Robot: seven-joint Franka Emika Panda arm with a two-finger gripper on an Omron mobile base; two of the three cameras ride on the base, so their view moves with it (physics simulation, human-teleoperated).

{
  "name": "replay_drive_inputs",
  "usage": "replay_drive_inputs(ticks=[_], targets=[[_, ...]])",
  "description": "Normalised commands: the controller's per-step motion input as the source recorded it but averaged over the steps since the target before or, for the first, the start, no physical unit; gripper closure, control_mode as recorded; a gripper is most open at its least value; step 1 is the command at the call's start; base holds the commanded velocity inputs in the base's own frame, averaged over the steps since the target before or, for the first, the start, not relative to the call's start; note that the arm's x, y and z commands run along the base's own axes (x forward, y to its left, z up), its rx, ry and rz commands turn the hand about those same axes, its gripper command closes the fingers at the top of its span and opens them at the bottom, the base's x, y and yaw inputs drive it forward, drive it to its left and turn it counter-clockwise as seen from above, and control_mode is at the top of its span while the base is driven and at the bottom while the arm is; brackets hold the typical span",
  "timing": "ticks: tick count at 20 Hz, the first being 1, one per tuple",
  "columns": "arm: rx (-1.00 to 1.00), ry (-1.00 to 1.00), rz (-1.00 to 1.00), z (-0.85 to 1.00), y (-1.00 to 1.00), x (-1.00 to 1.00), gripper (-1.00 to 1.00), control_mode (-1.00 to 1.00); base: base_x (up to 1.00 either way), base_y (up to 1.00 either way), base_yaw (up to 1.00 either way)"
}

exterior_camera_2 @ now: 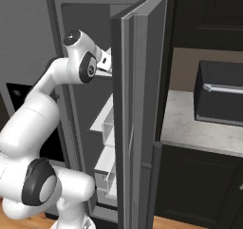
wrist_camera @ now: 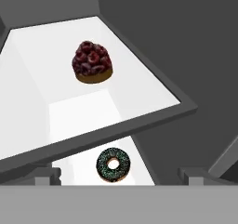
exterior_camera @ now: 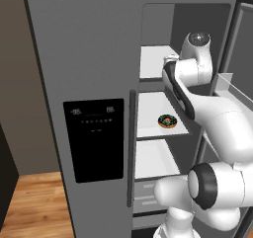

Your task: Take the cake and donut from the fridge and place them on the empty tray on the dining counter.

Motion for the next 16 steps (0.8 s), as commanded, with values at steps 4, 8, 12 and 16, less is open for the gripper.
replay_drive_inputs(ticks=[4, 8, 12, 16], targets=[[0.0, 0.0, 0.0, 0.0, -0.23, 0.34, -1.0, -1.0, 0.0, 0.0, 0.0], [0.0, 0.0, 0.0, 0.0, -0.22, 0.32, -1.0, -1.0, 0.0, 0.0, 0.0], [0.0, 0.0, 0.0, 0.0, -0.01, 0.31, -1.0, -1.0, 0.0, 0.0, 0.0], [-0.02, 0.0, 0.0, 0.0, 0.01, 0.19, -1.0, -1.0, 0.0, 0.0, 0.0]])
